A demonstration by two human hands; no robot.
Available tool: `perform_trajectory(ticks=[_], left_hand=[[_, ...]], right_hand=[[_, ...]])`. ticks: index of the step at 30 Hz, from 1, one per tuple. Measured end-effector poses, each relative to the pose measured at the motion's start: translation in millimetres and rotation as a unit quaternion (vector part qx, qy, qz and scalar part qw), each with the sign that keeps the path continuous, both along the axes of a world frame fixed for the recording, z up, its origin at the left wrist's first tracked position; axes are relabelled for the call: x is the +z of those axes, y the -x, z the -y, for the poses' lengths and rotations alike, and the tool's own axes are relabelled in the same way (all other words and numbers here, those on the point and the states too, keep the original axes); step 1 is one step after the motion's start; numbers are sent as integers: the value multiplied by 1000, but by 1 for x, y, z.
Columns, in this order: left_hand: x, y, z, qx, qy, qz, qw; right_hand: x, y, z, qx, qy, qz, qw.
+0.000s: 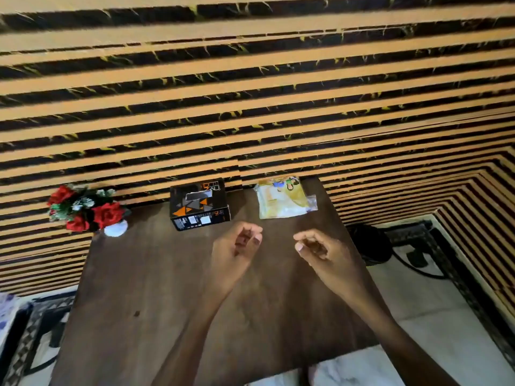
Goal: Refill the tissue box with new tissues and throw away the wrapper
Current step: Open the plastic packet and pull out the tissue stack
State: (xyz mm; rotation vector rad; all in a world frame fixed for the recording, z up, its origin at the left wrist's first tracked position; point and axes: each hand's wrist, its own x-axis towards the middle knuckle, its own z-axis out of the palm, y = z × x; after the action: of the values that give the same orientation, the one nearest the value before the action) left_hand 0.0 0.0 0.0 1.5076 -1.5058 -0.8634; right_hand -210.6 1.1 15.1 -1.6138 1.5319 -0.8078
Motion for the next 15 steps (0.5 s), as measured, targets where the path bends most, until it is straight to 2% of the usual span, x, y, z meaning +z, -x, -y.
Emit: perform_trajectory(ticks=[2, 6, 10, 13, 15], left_hand=[[-17, 16, 32, 21, -54, -49, 997], [-56, 46, 91, 33, -98, -58, 993], [-103, 67, 161, 97, -153, -62, 982], [-139, 72, 197, 162, -175, 42, 970], [-159, 74, 218, 193, -209, 51, 957]], right_hand=[[-15, 12, 33, -15, -35, -15, 999], [-61, 39, 105, -12, -99, -54, 994], [-108, 63, 184, -18, -114, -83, 990], [-140, 67, 228, -14, -109, -138, 984], [-162, 71, 256, -25, -95, -155, 983]])
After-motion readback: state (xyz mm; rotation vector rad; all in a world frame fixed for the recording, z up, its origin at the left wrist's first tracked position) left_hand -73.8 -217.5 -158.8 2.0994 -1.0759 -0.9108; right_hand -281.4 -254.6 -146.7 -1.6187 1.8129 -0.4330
